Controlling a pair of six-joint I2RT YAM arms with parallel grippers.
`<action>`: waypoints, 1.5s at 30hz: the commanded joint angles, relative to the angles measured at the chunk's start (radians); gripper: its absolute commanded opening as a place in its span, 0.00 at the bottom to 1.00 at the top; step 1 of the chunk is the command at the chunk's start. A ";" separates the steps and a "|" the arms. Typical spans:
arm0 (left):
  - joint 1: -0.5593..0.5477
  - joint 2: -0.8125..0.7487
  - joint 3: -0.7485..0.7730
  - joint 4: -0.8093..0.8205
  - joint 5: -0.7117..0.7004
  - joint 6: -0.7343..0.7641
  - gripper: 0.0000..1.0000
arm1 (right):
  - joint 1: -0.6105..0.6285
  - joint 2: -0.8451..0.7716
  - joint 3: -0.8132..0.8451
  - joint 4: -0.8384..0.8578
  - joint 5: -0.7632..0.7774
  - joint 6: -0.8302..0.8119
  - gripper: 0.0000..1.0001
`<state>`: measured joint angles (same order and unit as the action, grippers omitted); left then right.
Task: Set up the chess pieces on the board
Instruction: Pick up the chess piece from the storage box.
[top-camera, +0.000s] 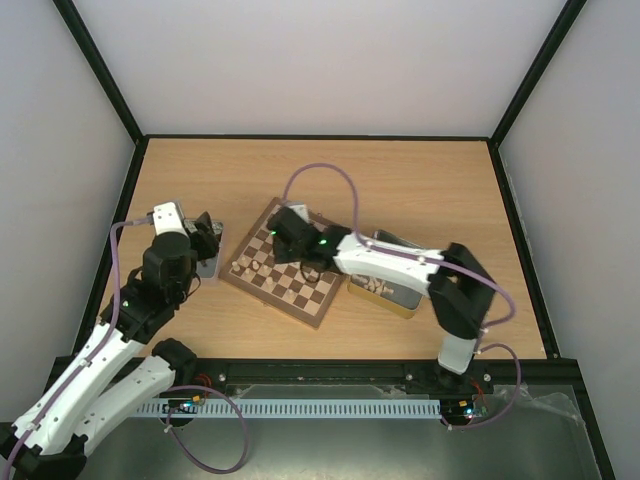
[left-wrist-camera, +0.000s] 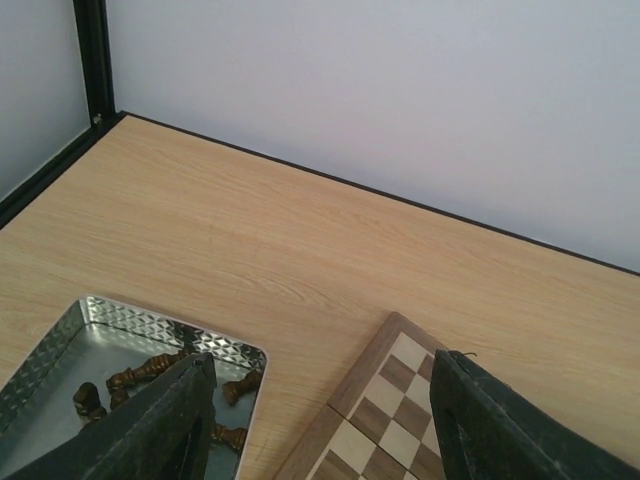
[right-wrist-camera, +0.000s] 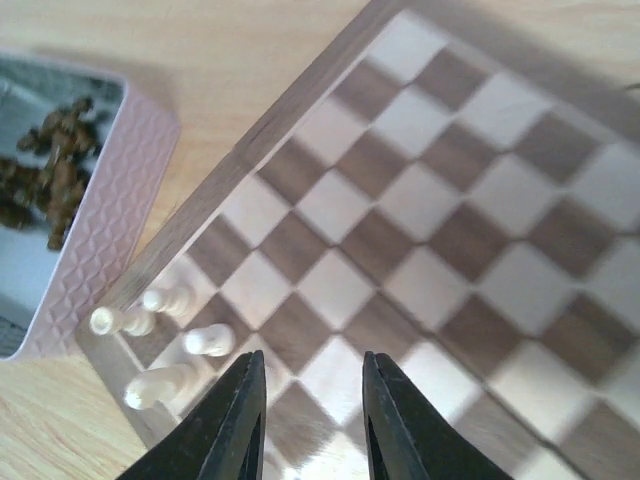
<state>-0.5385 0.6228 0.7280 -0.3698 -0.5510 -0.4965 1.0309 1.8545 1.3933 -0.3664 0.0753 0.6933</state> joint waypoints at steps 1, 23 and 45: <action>0.005 0.019 -0.019 0.043 0.057 0.017 0.62 | -0.080 -0.202 -0.137 -0.008 0.134 0.083 0.27; 0.004 0.228 0.003 0.258 0.296 -0.058 0.65 | -0.374 -0.537 -0.627 -0.208 -0.022 -0.041 0.47; 0.004 0.274 0.014 0.235 0.310 -0.063 0.64 | -0.377 -0.361 -0.637 -0.126 0.024 -0.099 0.11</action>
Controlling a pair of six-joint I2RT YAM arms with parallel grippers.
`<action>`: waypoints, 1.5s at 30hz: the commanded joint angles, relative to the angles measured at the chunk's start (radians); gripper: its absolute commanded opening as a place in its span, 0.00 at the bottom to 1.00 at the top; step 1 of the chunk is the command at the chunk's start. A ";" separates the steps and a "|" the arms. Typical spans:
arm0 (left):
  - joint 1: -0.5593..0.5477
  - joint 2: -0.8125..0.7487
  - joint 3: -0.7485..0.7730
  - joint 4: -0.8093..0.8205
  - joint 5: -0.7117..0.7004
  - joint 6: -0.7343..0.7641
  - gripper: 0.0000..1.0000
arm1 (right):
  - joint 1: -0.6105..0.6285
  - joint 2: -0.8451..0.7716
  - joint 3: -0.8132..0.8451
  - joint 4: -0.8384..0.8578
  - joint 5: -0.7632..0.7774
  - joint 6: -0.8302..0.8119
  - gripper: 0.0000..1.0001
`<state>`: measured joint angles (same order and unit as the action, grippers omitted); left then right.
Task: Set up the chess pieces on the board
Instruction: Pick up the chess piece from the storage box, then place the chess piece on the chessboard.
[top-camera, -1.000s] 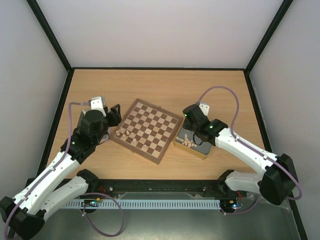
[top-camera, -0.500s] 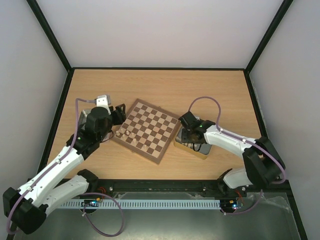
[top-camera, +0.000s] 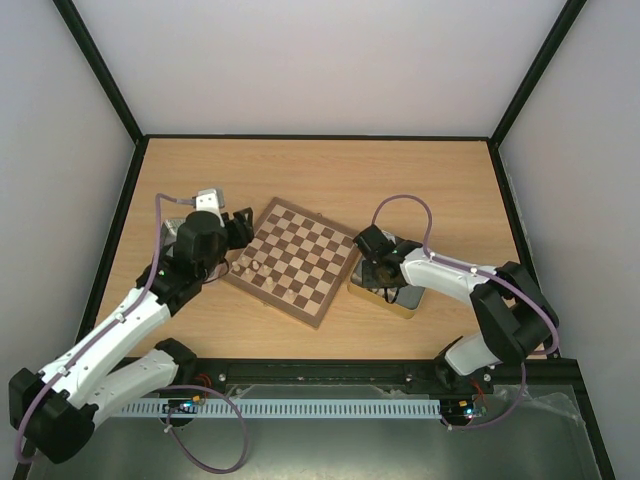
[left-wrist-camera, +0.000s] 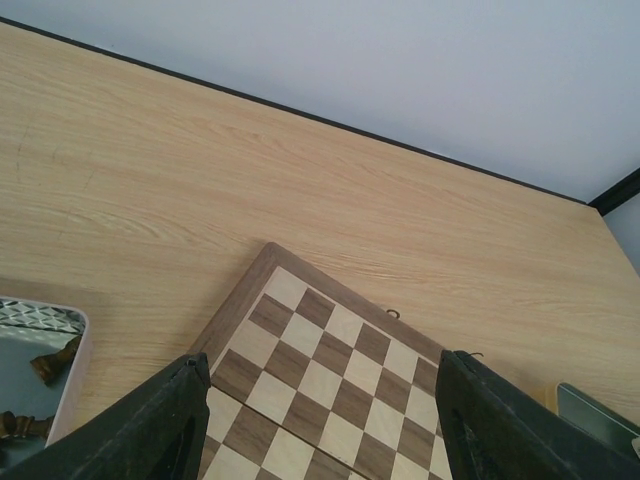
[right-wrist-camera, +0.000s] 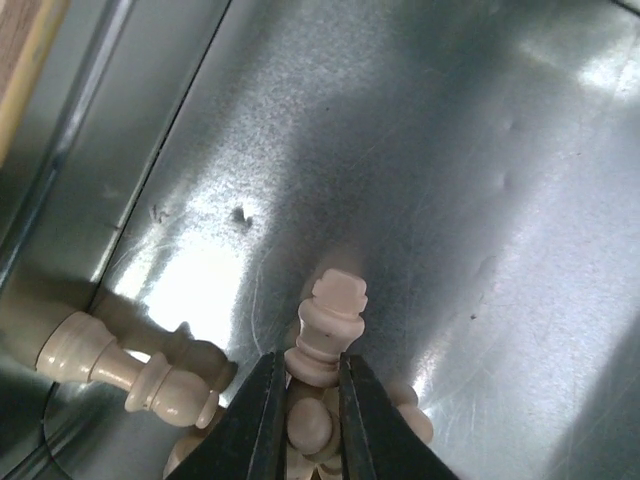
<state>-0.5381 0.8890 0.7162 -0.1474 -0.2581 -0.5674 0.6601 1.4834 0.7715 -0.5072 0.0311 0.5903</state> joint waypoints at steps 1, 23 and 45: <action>0.004 0.010 0.025 0.014 0.020 0.008 0.64 | -0.007 0.007 -0.015 0.022 0.079 0.008 0.10; 0.001 0.131 0.040 0.120 0.367 -0.015 0.65 | -0.009 -0.335 -0.038 0.231 -0.011 0.003 0.08; 0.001 0.122 0.032 0.073 0.269 -0.078 0.65 | 0.199 -0.018 -0.070 0.819 -0.192 -0.075 0.10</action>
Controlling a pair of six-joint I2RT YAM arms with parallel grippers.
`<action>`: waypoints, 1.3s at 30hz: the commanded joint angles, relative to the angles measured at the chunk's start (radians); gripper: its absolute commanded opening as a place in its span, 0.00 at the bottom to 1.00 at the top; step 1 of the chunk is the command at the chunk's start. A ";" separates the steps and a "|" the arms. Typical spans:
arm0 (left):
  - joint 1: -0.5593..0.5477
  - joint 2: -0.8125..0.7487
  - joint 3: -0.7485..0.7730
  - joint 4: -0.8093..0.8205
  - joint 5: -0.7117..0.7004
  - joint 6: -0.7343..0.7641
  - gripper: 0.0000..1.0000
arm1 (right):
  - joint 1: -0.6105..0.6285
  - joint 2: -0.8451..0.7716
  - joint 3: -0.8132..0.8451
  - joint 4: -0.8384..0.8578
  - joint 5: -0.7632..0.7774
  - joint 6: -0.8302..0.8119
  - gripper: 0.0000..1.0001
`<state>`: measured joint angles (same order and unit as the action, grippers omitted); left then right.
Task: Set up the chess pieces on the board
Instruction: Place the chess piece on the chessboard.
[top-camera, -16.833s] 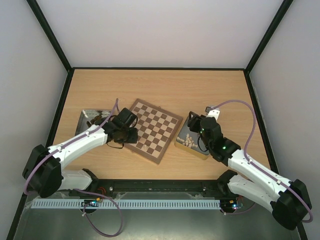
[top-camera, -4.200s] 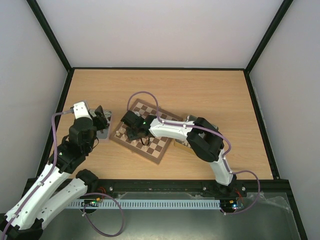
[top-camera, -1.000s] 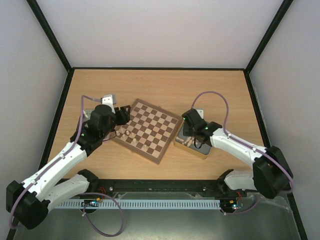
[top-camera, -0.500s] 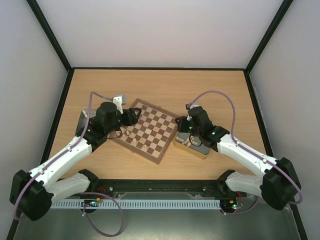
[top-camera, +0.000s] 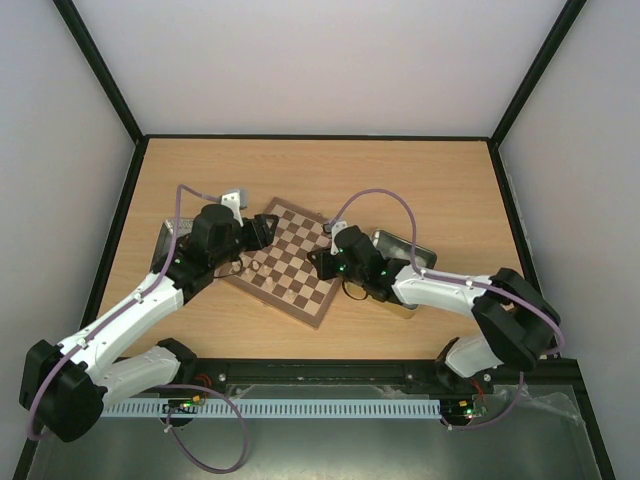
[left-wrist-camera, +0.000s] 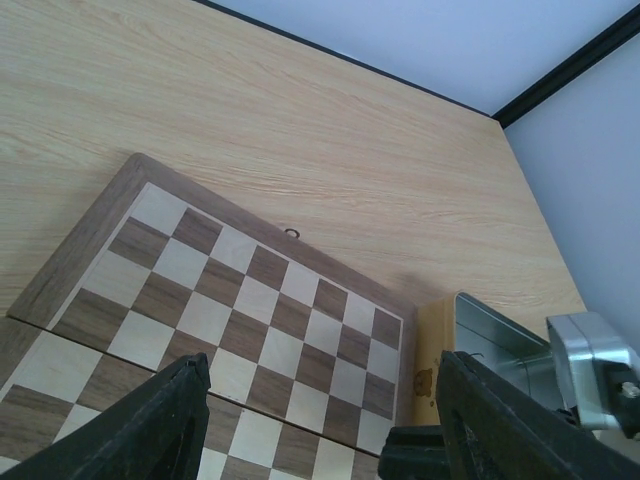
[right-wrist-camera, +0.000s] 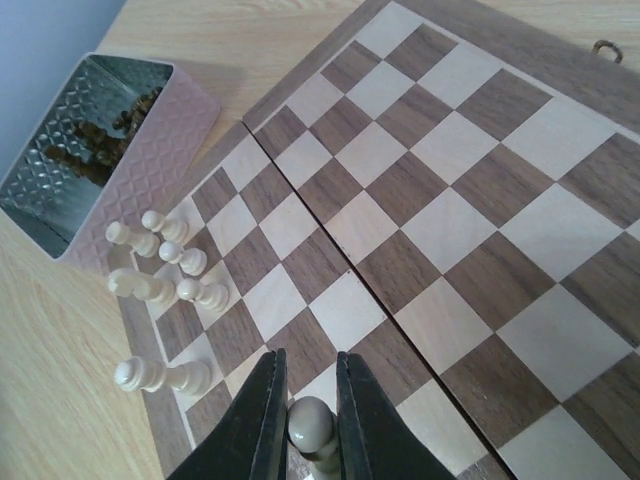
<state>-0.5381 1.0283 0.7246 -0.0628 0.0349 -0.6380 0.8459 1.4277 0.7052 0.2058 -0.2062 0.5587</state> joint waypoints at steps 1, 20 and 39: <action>0.001 -0.018 0.023 -0.012 -0.027 -0.007 0.65 | 0.014 0.046 -0.012 0.115 0.047 -0.048 0.11; 0.002 -0.017 0.014 -0.022 -0.032 -0.005 0.65 | 0.030 0.106 -0.050 0.108 0.043 -0.072 0.30; 0.001 -0.038 -0.005 -0.028 -0.040 -0.005 0.65 | 0.064 0.181 0.180 -0.394 0.028 0.024 0.40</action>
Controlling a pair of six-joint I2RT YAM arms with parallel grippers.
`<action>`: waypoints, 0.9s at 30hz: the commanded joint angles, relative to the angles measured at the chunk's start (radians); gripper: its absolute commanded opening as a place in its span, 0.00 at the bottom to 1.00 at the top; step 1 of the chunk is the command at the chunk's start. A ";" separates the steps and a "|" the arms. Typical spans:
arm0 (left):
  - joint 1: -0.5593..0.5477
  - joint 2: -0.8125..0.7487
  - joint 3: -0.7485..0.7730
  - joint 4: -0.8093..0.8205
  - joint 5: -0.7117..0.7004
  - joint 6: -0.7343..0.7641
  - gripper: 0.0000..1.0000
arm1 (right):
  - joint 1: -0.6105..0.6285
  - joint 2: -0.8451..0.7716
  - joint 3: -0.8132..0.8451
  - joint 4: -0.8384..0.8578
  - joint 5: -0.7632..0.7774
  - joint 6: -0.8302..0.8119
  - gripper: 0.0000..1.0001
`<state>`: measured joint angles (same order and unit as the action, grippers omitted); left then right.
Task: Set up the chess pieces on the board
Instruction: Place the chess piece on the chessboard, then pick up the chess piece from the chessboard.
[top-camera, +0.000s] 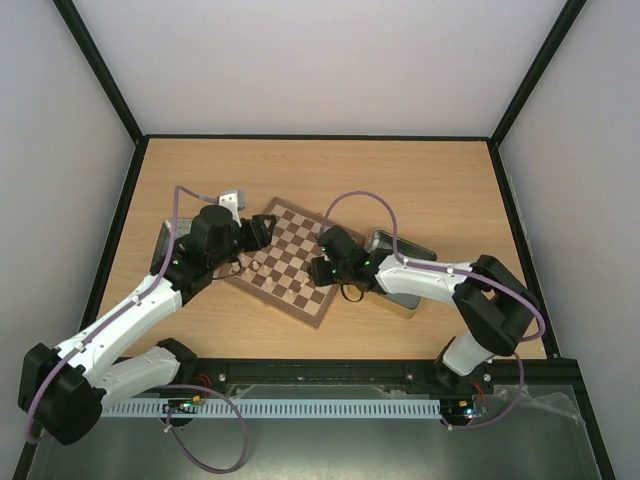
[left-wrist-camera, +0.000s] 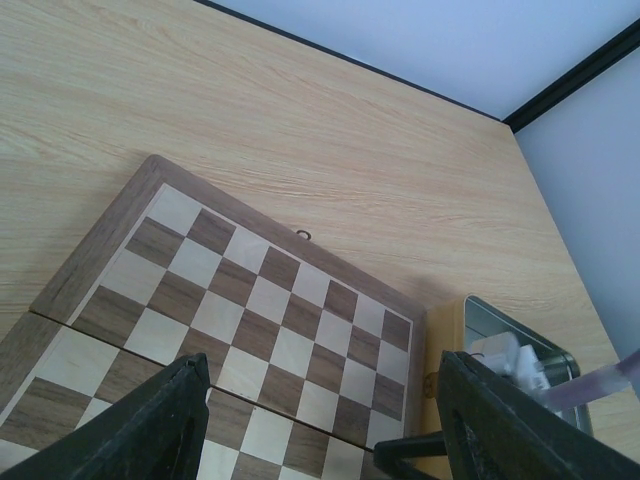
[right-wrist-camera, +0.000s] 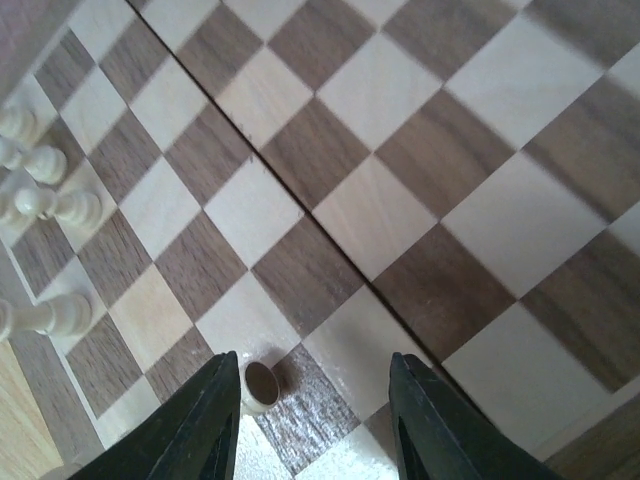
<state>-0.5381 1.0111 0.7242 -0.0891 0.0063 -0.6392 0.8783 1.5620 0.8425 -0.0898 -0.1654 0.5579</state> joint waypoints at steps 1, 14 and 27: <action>0.001 -0.024 -0.006 -0.003 -0.010 -0.004 0.65 | 0.038 0.059 0.049 -0.100 -0.012 0.025 0.39; 0.001 -0.045 -0.015 -0.015 -0.026 0.007 0.65 | 0.061 0.145 0.115 -0.104 0.041 0.059 0.29; 0.001 -0.046 -0.019 -0.016 -0.016 0.008 0.65 | 0.063 0.119 0.064 -0.084 0.014 0.115 0.07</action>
<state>-0.5381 0.9791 0.7181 -0.0971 -0.0082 -0.6376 0.9363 1.6924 0.9340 -0.1616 -0.1577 0.6247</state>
